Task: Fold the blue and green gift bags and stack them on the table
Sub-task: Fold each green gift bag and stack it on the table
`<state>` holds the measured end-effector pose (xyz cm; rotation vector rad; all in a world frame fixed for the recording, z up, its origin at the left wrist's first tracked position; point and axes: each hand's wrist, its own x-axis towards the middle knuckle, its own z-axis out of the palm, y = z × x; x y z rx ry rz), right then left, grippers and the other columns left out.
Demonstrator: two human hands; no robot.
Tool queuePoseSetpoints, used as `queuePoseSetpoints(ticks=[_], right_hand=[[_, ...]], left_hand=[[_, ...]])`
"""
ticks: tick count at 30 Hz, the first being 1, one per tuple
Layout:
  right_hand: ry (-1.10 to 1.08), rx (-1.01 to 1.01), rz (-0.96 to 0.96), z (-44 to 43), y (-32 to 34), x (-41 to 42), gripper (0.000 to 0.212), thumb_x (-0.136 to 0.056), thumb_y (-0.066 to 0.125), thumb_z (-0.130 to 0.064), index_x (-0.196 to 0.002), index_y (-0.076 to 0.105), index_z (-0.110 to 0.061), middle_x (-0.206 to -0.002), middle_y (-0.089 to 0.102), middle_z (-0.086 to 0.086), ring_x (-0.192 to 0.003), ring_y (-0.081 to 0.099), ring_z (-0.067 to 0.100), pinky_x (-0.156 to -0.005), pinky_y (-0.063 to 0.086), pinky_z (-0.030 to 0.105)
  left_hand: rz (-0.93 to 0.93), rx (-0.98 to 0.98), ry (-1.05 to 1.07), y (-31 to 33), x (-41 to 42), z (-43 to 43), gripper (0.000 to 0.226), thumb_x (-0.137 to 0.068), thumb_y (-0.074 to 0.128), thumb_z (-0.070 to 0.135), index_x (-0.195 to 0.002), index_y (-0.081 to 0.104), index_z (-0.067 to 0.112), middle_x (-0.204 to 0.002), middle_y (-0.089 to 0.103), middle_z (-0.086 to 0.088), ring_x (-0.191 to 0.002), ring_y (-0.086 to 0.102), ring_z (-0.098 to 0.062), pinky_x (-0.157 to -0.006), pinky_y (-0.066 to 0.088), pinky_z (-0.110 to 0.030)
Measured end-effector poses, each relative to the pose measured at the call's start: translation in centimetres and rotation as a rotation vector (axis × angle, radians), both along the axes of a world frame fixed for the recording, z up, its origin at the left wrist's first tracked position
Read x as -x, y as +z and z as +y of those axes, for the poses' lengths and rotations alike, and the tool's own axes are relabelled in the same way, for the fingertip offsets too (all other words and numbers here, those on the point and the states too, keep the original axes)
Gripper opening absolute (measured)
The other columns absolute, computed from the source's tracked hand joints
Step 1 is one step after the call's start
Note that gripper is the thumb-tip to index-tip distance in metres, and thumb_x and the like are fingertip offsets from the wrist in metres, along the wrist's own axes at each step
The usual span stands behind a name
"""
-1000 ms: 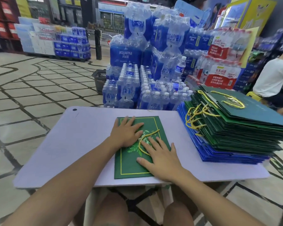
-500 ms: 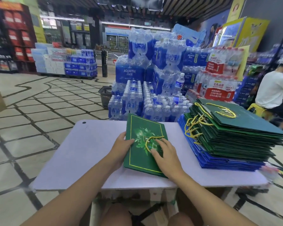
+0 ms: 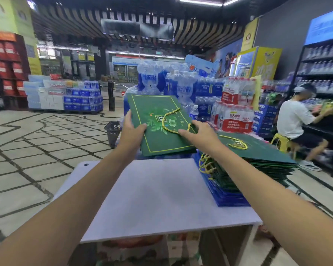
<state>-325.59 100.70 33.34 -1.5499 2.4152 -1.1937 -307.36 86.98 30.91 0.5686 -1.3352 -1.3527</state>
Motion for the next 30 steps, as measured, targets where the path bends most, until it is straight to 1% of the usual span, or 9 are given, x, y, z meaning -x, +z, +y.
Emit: queuePoseSetpoints(ticks=[2, 4, 7, 10, 14, 17, 22, 26, 30], right_hand=[[-0.034, 0.025, 0.015, 2.1, 3.0, 2.6, 0.085, -0.077, 0.065, -0.077, -0.142, 0.055, -0.023, -0.135, 0.059, -0.004, -0.118, 0.058, 0.018, -0.102, 0.048, 0.038], [-0.074, 0.042, 0.0, 4.5, 5.1, 5.4, 0.066, -0.089, 0.07, -0.057, -0.141, 0.056, -0.018, -0.13, 0.059, -0.001, -0.115, 0.056, 0.02, -0.096, 0.043, 0.032], [-0.183, 0.039, 0.022, 8.0, 6.6, 10.2, 0.069, -0.09, 0.072, -0.051, -0.147, 0.053, -0.016, -0.15, 0.053, 0.004, -0.134, 0.051, 0.025, -0.107, 0.04, 0.037], [-0.265, -0.01, 0.035, 10.8, 6.0, 14.0, 0.068, -0.09, 0.071, -0.052, -0.145, 0.054, -0.016, -0.152, 0.051, 0.003, -0.136, 0.049, 0.026, -0.108, 0.039, 0.04], [-0.334, -0.078, 0.0, 13.8, 3.6, 17.8, 0.067, -0.092, 0.07, -0.05, -0.146, 0.053, -0.014, -0.15, 0.052, 0.006, -0.135, 0.05, 0.028, -0.106, 0.041, 0.04], [-0.39, -0.149, -0.023, 14.9, 1.1, 20.0, 0.07, -0.088, 0.07, -0.058, -0.144, 0.056, -0.02, -0.148, 0.056, 0.005, -0.131, 0.053, 0.028, -0.104, 0.045, 0.041], [-0.408, -0.249, -0.022, 15.6, -2.2, 21.9, 0.069, -0.091, 0.064, -0.06, -0.147, 0.053, -0.021, -0.148, 0.055, 0.004, -0.129, 0.056, 0.027, -0.103, 0.048, 0.04], [-0.433, -0.236, 0.013, 16.5, -1.9, 21.2, 0.068, -0.091, 0.057, -0.064, -0.146, 0.054, -0.023, -0.147, 0.057, 0.005, -0.129, 0.055, 0.03, -0.104, 0.048, 0.044], [-0.39, -0.176, 0.104, 16.7, -0.5, 20.2, 0.075, -0.083, 0.052, -0.072, -0.142, 0.057, -0.026, -0.143, 0.059, 0.003, -0.128, 0.055, 0.03, -0.104, 0.049, 0.048]], left_hand=[[-0.041, 0.023, -0.04, 2.4, 3.7, 0.3, 0.073, -0.097, 0.056, -0.005, -0.159, 0.028, 0.021, -0.138, 0.062, -0.011, -0.106, 0.069, -0.026, -0.081, 0.063, -0.041], [-0.097, 0.055, -0.103, 4.1, 7.6, 1.1, 0.075, -0.097, 0.06, -0.001, -0.16, 0.027, 0.022, -0.136, 0.062, -0.01, -0.098, 0.069, -0.021, -0.069, 0.062, -0.031], [-0.183, 0.072, -0.192, 4.6, 13.4, 2.8, 0.078, -0.097, 0.066, 0.007, -0.161, 0.024, 0.023, -0.14, 0.056, -0.008, -0.111, 0.063, -0.021, -0.091, 0.058, -0.037], [-0.248, 0.059, -0.277, 3.9, 18.5, 4.9, 0.086, -0.095, 0.07, 0.013, -0.164, 0.018, 0.021, -0.15, 0.046, -0.01, -0.13, 0.055, -0.026, -0.105, 0.048, -0.037], [-0.308, -0.012, -0.367, 1.5, 23.6, 7.0, 0.089, -0.09, 0.074, 0.016, -0.162, 0.024, 0.021, -0.136, 0.051, 0.005, -0.12, 0.06, -0.025, -0.1, 0.052, -0.037], [-0.404, -0.03, -0.405, -0.8, 26.0, 7.5, 0.094, -0.074, 0.078, 0.028, -0.157, 0.034, 0.025, -0.135, 0.059, -0.001, -0.111, 0.066, -0.024, -0.1, 0.056, -0.044], [-0.571, -0.017, -0.436, -3.7, 27.2, 7.5, 0.083, -0.077, 0.074, 0.038, -0.152, 0.042, 0.018, -0.126, 0.066, -0.007, -0.098, 0.071, -0.024, -0.08, 0.062, -0.041], [-0.69, 0.214, -0.259, -2.7, 25.5, 8.3, 0.073, -0.097, 0.062, 0.038, -0.16, 0.029, 0.021, -0.154, 0.046, -0.007, -0.129, 0.054, -0.03, -0.108, 0.046, -0.047], [-0.746, 0.468, -0.124, -1.7, 23.0, 9.1, 0.066, -0.099, 0.057, 0.044, -0.158, 0.032, 0.032, -0.166, 0.03, -0.004, -0.15, 0.032, -0.03, -0.119, 0.032, -0.054]])
